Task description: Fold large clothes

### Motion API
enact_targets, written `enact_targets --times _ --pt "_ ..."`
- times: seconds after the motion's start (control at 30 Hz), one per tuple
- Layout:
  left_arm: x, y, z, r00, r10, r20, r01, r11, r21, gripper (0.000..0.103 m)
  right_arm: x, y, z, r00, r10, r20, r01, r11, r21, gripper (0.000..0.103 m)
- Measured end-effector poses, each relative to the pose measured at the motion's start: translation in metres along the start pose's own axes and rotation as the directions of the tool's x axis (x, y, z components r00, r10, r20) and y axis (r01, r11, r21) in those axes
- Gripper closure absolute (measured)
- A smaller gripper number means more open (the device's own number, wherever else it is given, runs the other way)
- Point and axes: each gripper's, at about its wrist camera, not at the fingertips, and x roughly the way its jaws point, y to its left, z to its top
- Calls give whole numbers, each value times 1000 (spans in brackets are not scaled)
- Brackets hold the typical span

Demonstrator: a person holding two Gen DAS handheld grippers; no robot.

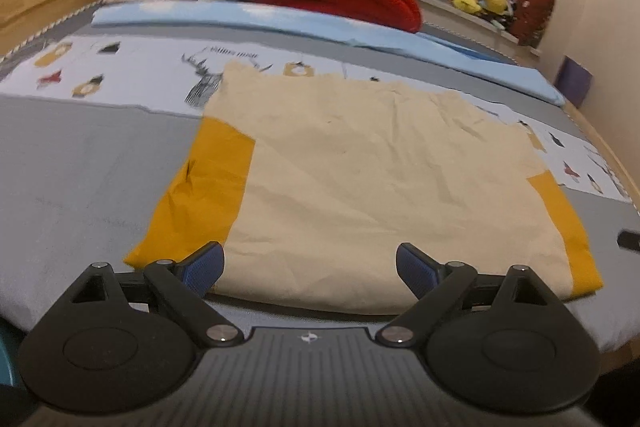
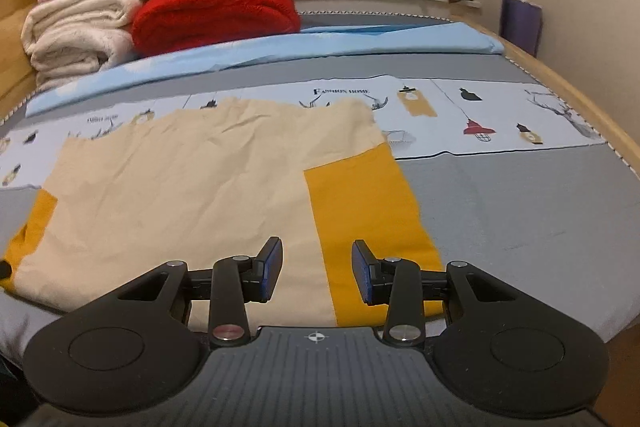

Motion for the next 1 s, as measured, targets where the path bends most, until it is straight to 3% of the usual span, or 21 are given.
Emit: enact_targets --times 0.2,0.37,0.5,0.57,0.73,0.8,1.0 --pt "1 4 -3 1000 30 8 -30 999 -15 8 4 0 -5 1000 2 -16 -3 1000 -12 63" --pt "5 2 -3 1000 25 15 -25 1000 -6 8 7 -2 -6 1000 4 -28 -4 1000 0 63" --pt "11 8 -2 1000 -9 -15 8 998 -58 9 8 -3 -6 999 8 -31 -8 1000 -1 63" --pt "14 12 -2 1000 -11 -27 9 997 -79 17 9 -3 -5 999 10 -33 -10 1000 -3 63" --pt "18 23 -1 998 -34 -46 27 991 -131 49 10 -5 -4 999 15 -34 -15 1000 5 63" --pt "19 26 -1 998 -43 -56 34 989 -146 53 10 -5 -4 999 18 -33 -18 1000 9 63" --pt "25 39 -2 995 -49 -90 27 971 -236 53 11 -4 -4 999 25 -33 -25 1000 9 63"
